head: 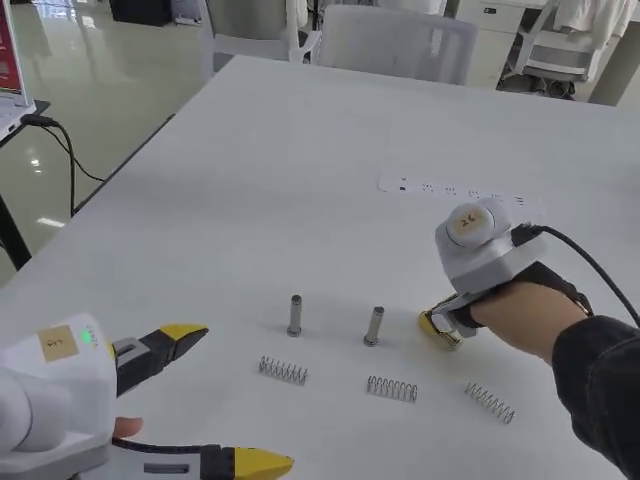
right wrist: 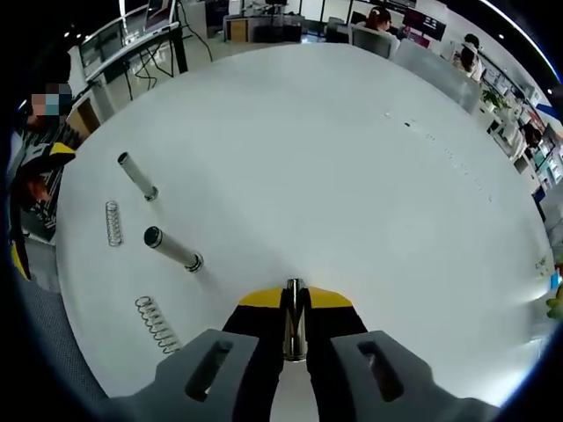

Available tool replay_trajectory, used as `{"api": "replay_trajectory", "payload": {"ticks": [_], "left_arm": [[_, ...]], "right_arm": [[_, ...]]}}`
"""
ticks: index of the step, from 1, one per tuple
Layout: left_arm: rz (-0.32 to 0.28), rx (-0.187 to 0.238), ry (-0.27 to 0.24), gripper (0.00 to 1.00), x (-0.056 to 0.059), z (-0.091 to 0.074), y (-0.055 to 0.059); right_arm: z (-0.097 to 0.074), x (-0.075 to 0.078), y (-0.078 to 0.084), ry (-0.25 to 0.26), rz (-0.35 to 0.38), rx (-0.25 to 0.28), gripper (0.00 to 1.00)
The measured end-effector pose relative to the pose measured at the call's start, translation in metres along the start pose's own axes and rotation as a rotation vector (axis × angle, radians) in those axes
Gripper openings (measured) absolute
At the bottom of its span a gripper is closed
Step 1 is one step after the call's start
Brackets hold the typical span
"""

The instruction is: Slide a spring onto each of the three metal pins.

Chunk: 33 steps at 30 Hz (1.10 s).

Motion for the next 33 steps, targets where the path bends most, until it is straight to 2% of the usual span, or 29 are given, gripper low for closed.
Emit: {"api": "replay_trajectory", "payload": {"ticks": [3,21,33], "left_arm": [[0.0,0.0,-0.002,0.9,-0.001,-0.001,0.0],[0.023,0.003,0.019,0.89,0.005,0.002,-0.006],[0.032,0.003,0.023,0.89,0.008,0.002,-0.008]], "right_arm": [[-0.004,0.001,0.001,-0.011,0.029,0.015,0.05],[-0.034,-0.003,0.007,-0.006,0.066,0.088,0.05],[-0.042,-0.005,0.009,-0.006,0.077,0.119,0.05]]}}
Point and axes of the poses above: the centre of the closed fingertips' face, and the gripper's own axes: z roughly forward along the fingers, x roughly to its right, y roughly out of its underside, the point moved 7 cm from there along -z, roughly backward along the fingers, and after that the axes turned 4 degrees about y, right-handed, at the moved point
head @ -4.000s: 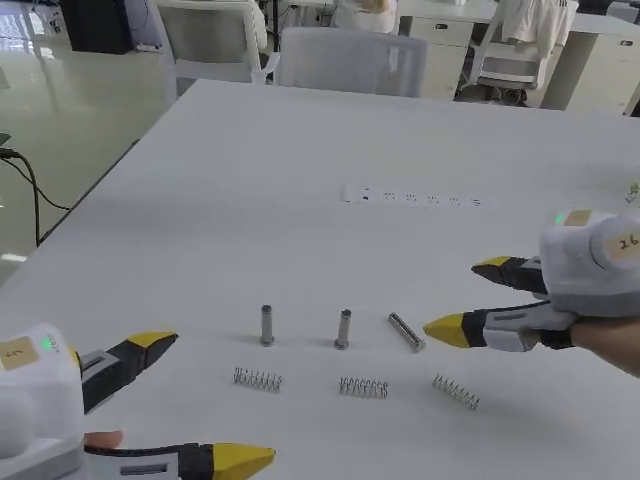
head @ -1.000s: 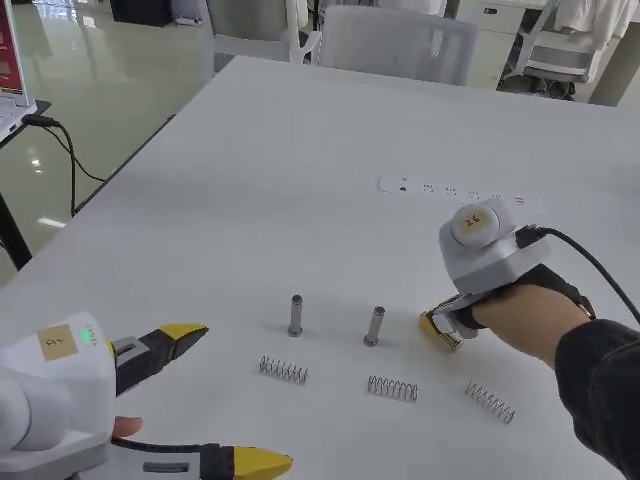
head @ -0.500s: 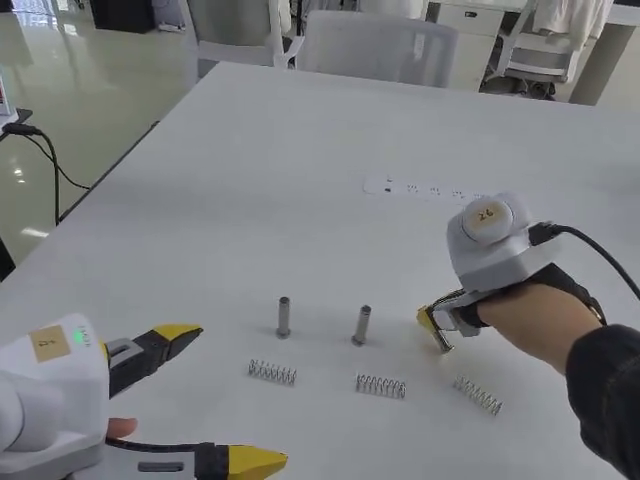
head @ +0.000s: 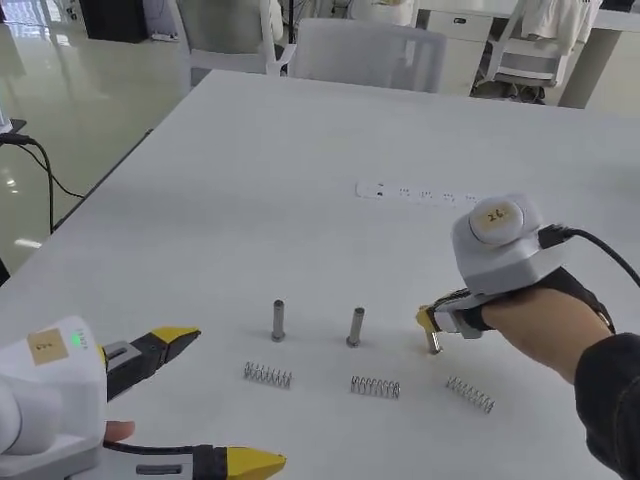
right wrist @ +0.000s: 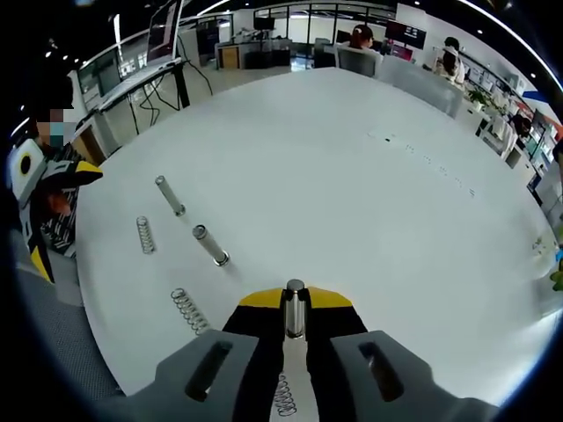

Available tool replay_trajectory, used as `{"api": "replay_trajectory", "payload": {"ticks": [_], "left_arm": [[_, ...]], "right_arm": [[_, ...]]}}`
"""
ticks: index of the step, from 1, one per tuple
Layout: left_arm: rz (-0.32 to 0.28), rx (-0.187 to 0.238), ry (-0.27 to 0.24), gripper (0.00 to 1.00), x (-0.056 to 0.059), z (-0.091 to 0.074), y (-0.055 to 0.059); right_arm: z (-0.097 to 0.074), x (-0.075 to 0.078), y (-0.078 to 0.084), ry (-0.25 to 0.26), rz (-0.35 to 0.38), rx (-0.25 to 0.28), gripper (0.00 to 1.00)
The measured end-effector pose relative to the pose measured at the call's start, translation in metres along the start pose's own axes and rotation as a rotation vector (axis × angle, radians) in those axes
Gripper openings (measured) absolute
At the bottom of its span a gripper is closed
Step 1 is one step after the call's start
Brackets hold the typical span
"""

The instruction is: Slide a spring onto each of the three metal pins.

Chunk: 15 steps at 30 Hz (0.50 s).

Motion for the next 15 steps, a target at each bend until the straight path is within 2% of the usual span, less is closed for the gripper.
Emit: {"api": "replay_trajectory", "payload": {"ticks": [15], "left_arm": [[0.006,-0.002,0.008,0.89,0.0017,0.0016,-0.0017]], "right_arm": [[-0.0096,-0.001,0.0047,0.003,0.017,0.023,0.05]]}}
Point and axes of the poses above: the centre of the closed fingertips' face, and the gripper's own axes: z roughly forward along the fingers, x roughly to its right, y roughly out of its underside, the point moved 7 cm from there along -z, roughly backward along the fingers, and after that the axes turned 4 degrees about y, right-handed, at the moved point
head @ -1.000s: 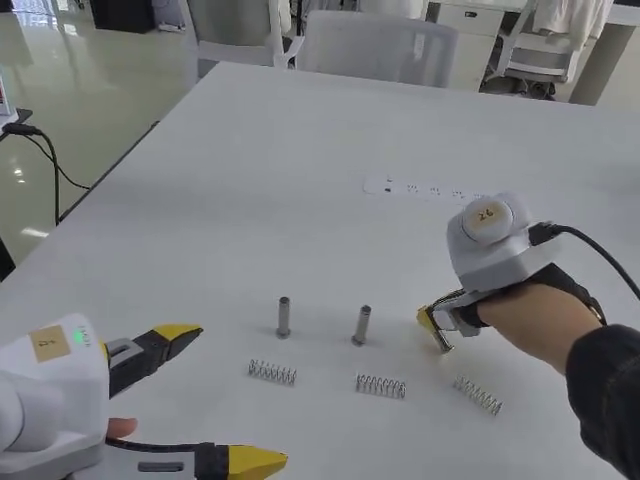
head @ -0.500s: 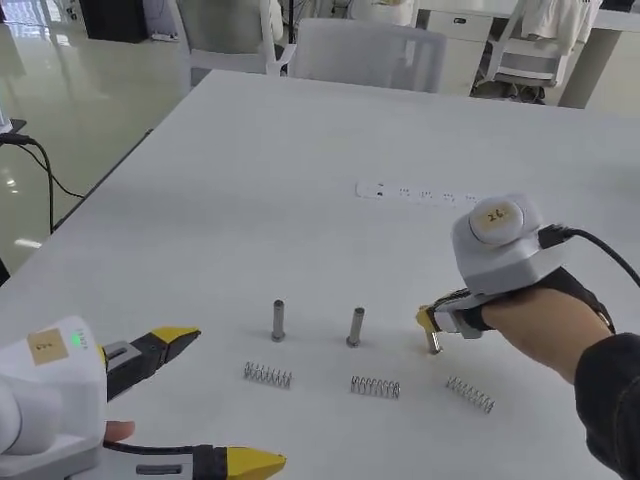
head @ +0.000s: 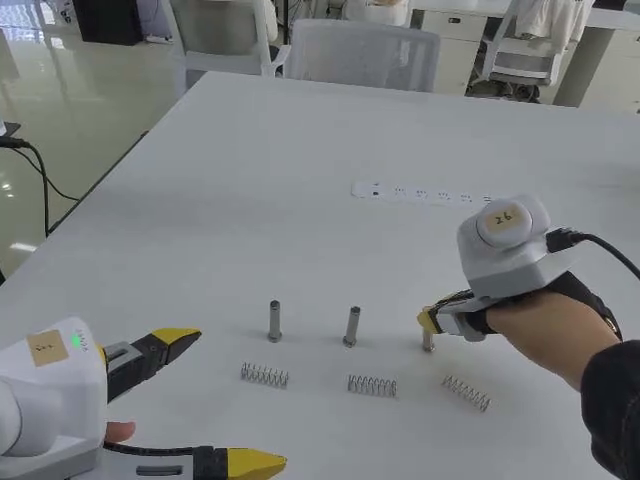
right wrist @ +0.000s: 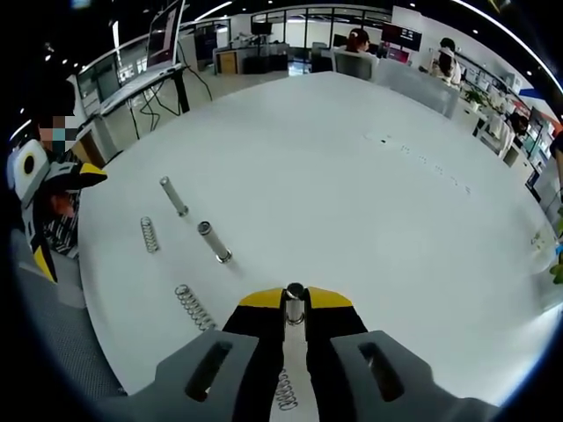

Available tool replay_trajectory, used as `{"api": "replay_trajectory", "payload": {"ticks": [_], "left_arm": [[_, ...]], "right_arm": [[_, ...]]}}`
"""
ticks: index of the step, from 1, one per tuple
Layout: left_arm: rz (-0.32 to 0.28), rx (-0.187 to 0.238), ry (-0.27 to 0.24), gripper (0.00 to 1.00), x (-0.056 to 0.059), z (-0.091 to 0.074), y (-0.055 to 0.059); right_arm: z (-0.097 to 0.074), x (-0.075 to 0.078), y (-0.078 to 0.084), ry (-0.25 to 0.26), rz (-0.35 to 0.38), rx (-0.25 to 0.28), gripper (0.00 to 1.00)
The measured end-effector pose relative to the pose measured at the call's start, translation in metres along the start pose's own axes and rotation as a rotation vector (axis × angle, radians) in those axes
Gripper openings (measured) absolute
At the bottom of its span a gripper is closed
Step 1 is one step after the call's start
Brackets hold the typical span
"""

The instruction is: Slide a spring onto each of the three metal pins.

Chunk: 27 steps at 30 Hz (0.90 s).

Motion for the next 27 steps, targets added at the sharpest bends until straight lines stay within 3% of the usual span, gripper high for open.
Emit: {"api": "replay_trajectory", "payload": {"ticks": [12,27], "left_arm": [[0.005,0.002,0.001,0.89,0.0009,-0.0002,-0.0013],[0.007,0.0,0.005,0.89,0.0018,-0.0005,-0.0015]], "right_arm": [[-0.0024,0.0026,0.0036,-0.01,0.035,-0.005,0.05],[-0.0034,0.0015,0.0051,-0.018,0.011,0.004,0.05]]}}
Point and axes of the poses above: the centre of the closed fingertips' face, and the gripper's own axes: z roughly forward along the fingers, x roughly to its right, y roughly out of its underside, the point moved 7 cm from there along -z, roughly backward along the fingers, and after that the axes turned 4 degrees about y, right-handed, at the moved point
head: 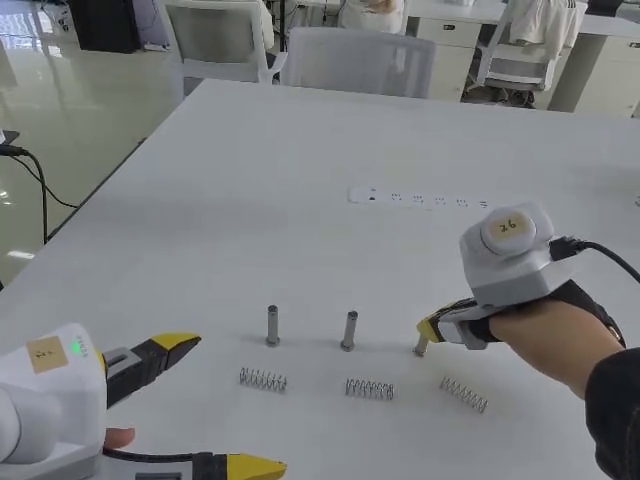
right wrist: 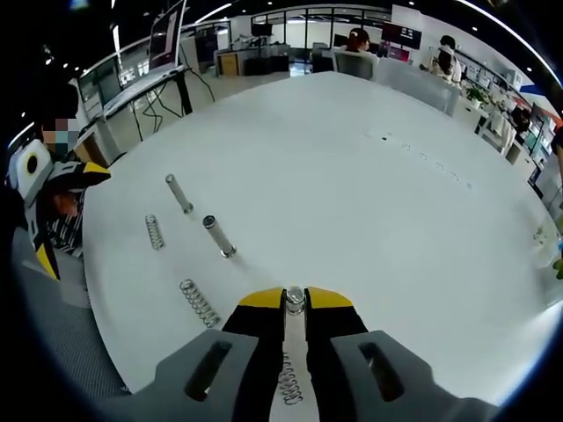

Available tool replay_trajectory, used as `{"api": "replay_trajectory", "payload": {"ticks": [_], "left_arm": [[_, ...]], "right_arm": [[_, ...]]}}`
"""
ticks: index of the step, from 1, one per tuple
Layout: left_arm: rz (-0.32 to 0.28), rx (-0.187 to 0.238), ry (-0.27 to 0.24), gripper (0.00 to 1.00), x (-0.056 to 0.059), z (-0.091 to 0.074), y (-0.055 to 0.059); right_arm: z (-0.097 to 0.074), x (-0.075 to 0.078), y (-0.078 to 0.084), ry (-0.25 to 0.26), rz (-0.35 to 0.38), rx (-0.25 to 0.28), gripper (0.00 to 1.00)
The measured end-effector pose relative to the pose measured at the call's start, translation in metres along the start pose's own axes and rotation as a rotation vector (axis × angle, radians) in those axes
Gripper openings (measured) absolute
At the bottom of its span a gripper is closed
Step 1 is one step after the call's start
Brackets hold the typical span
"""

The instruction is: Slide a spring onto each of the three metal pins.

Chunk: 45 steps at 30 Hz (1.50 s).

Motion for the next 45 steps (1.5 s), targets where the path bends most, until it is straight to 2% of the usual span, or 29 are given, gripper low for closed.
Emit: {"api": "replay_trajectory", "payload": {"ticks": [23,45], "left_arm": [[-0.002,-0.002,0.002,0.89,-0.0011,-0.0001,0.0015],[-0.002,-0.004,0.006,0.89,0.0032,0.0016,0.0003]], "right_arm": [[-0.0004,-0.0015,0.0004,-0.001,-0.041,0.013,0.06],[-0.0028,-0.0023,0.0012,-0.005,-0.058,0.044,0.21]]}}
Point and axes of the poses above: the centre of the closed fingertips' face, and the gripper's own axes: z roughly forward along the fingers, x roughly to its right, y roughly out of its underside, the point moved 7 cm from there along -z, roughly backward along the fingers, and after that the axes turned 4 degrees about y, right-handed, at the moved point
